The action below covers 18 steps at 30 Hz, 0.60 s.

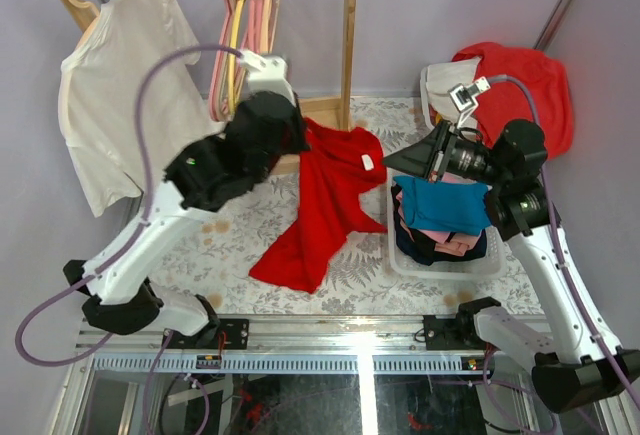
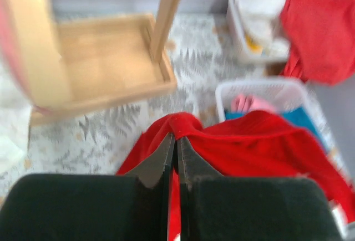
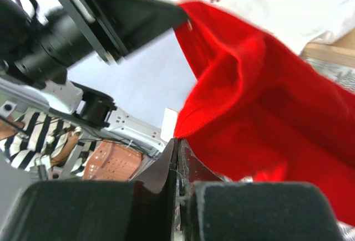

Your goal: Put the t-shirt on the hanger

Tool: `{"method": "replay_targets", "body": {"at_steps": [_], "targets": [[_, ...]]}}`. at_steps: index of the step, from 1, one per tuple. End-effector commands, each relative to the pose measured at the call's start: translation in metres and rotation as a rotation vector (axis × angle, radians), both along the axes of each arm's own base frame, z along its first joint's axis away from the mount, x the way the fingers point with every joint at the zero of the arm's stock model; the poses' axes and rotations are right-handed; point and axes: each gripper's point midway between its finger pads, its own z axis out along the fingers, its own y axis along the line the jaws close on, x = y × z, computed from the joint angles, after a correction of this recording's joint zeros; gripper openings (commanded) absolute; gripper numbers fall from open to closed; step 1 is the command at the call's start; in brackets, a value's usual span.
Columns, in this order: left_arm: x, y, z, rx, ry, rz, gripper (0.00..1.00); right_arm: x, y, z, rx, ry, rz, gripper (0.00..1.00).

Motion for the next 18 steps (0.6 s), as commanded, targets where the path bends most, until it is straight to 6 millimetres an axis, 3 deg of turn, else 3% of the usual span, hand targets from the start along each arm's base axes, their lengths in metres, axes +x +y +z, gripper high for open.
{"method": "replay_targets", "body": {"at_steps": [1,5,8,11,16,18], "targets": [[0.006,0.039,0.081,-0.03,-0.139,0.053,0.0,-0.019,0.021,0.046,0.117,-0.062,0.143,0.0],[0.002,0.036,0.116,-0.052,-0.187,0.006,0.0,-0.028,0.024,0.058,0.141,-0.065,0.172,0.0],[0.007,0.016,0.117,-0.075,-0.178,-0.048,0.01,-0.04,0.019,0.058,0.124,-0.077,0.166,0.0],[0.018,-0.027,0.072,-0.075,-0.073,-0.148,0.0,-0.038,0.01,0.037,0.014,-0.083,0.067,0.0],[0.008,-0.085,-0.035,-0.054,0.094,-0.248,0.0,-0.003,-0.035,-0.056,-0.357,0.041,-0.246,0.0],[0.001,-0.104,-0.083,-0.039,0.163,-0.271,0.0,0.01,-0.054,-0.083,-0.427,0.092,-0.334,0.0]]}}
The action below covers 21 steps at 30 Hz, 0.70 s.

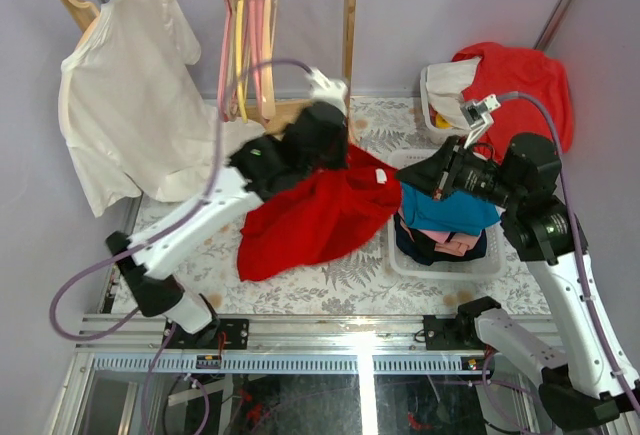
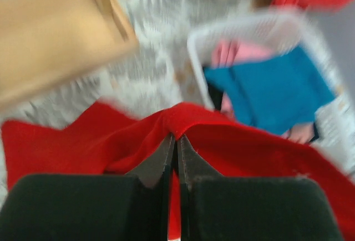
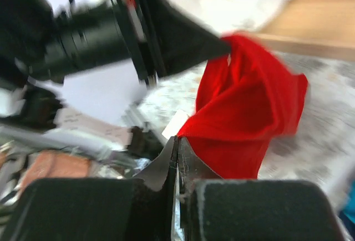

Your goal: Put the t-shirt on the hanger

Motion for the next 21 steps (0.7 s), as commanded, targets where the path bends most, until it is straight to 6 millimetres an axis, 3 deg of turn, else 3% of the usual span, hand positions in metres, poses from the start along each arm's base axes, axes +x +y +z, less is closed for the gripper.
{"method": "replay_targets", "body": {"at_steps": [1,4,7,11,17,21], "targets": [[-0.017,-0.059,-0.088,-0.016,0.129,-0.106,0.0,0.028,-0.053,-0.093,-0.284,0.172,-0.254,0.0],[-0.024,-0.082,-0.142,0.008,0.201,-0.127,0.0,0.044,-0.073,-0.13,-0.302,0.264,-0.311,0.0],[-0.032,-0.095,-0.164,0.001,0.218,-0.139,0.0,0.052,-0.086,-0.157,-0.331,0.325,-0.37,0.0],[-0.031,-0.091,-0.162,-0.012,0.177,-0.112,0.0,0.055,-0.098,-0.169,-0.328,0.355,-0.422,0.0],[-0.033,-0.083,-0.13,-0.119,0.098,-0.103,0.06,0.05,-0.1,-0.177,-0.329,0.364,-0.429,0.0],[-0.042,-0.075,-0.126,-0.178,0.081,-0.117,0.27,0.04,-0.093,-0.165,-0.302,0.347,-0.385,0.0]]}}
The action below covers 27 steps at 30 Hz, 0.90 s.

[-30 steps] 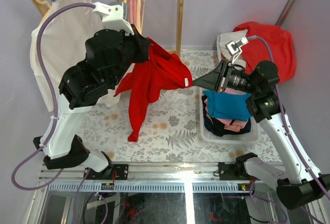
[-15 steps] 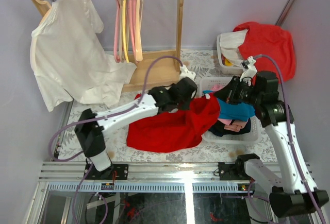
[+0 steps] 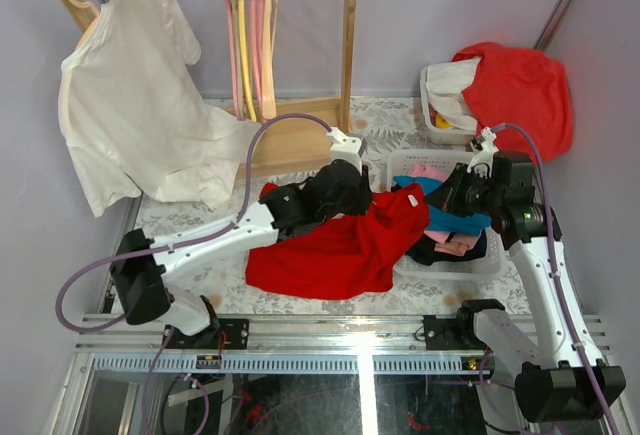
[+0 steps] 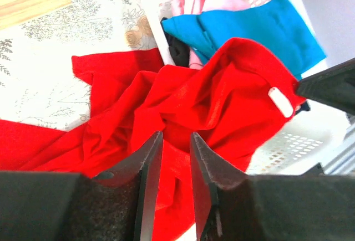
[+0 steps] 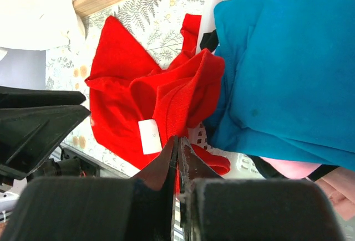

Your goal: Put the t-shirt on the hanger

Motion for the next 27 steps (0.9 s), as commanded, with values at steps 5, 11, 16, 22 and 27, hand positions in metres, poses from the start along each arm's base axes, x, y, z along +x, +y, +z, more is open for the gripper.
{"method": "replay_targets", "body": {"at_steps": [5,11,16,22,27], "targets": [[-0.002,-0.016,0.009,-0.08,-0.018,-0.052,0.44,-0.031,0.007,0.009,0.042,-0.026,0.047,0.0],[0.01,-0.038,0.01,-0.025,-0.054,-0.124,0.59,-0.064,0.011,-0.004,0.084,-0.006,0.052,0.0],[0.019,-0.054,0.003,0.032,-0.058,-0.175,0.6,-0.073,0.01,-0.029,0.075,0.053,0.053,0.0],[0.022,-0.044,0.002,0.066,-0.088,-0.169,0.6,-0.084,0.013,-0.046,0.1,0.08,0.059,0.0],[0.017,-0.043,-0.009,0.091,-0.077,-0.204,0.6,-0.082,0.014,-0.045,0.109,0.077,0.067,0.0]]}}
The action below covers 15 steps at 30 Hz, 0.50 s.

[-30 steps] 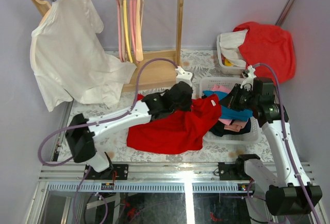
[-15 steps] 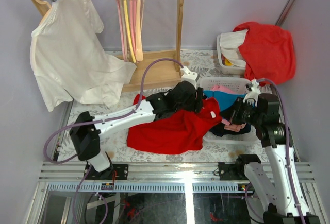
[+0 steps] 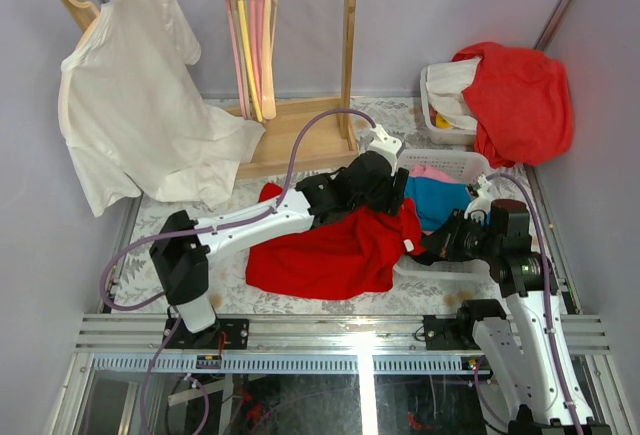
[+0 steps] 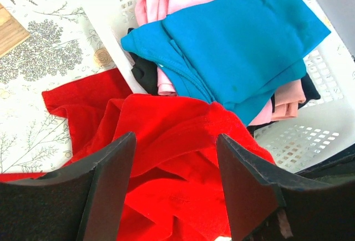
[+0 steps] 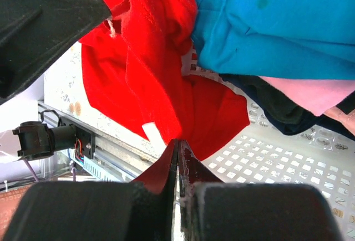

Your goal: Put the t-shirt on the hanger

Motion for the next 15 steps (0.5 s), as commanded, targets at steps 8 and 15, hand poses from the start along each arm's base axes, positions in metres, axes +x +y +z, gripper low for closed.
{"method": "replay_targets", "body": {"at_steps": [8,15], "targets": [[-0.014,0.014,0.001,0.019,-0.009,-0.079,0.6,0.004,0.007,0.022,0.045,-0.014,0.021,0.0],[-0.021,0.016,-0.009,0.046,0.003,-0.127,0.6,0.013,0.009,0.038,0.059,-0.045,0.034,0.0]]}}
